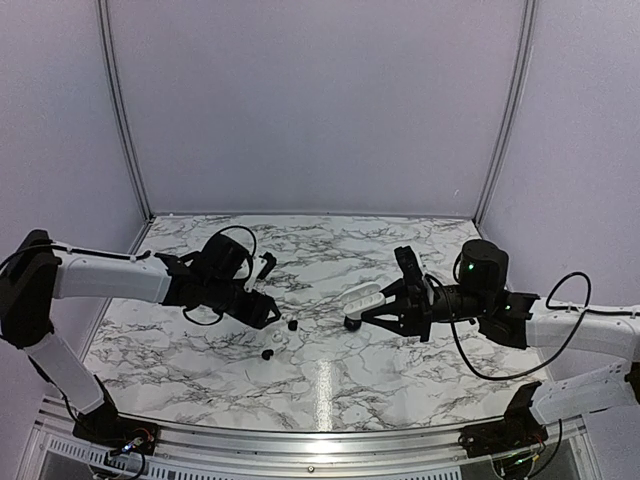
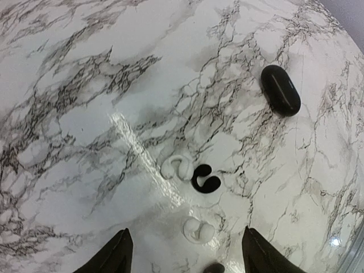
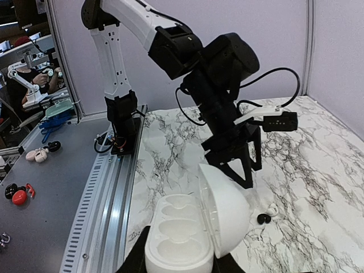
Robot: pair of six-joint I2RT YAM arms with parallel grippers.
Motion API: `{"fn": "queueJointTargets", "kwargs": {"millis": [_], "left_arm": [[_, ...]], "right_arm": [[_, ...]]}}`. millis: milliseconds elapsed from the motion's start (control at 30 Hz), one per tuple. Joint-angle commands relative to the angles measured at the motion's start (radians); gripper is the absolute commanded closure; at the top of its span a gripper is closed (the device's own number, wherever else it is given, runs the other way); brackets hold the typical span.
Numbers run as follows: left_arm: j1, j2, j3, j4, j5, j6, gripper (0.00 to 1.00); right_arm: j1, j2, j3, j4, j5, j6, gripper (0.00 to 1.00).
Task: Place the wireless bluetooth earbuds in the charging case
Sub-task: Move the right earbud to the center of the board.
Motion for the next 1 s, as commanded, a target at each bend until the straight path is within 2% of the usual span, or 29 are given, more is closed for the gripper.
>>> {"fn": "queueJointTargets", "kwargs": {"millis": [0, 233, 400, 967], "left_arm": [[0.023, 0.089, 0.162, -0.126, -0.027, 0.141, 0.31], [0.071, 0.259, 0.337, -0.226, 0.018, 0.264, 0.33], [0.072, 0.351, 0.423, -0.266, 0.041, 0.267, 0.44], [0.049, 0.43, 0.502, -0.306, 0.037, 0.3, 0.47]], "right_arm": [[0.009, -0.002, 0.009, 0.001, 0.003, -0.006, 1.0], [0.008, -0.006, 0.01, 0.002, 0.002, 0.004, 1.0], [0.008, -0.004, 0.011, 0.0, 0.004, 0.01, 1.0], [0.015, -0.035, -0.019, 0.018, 0.002, -0.02, 1.0]]}}
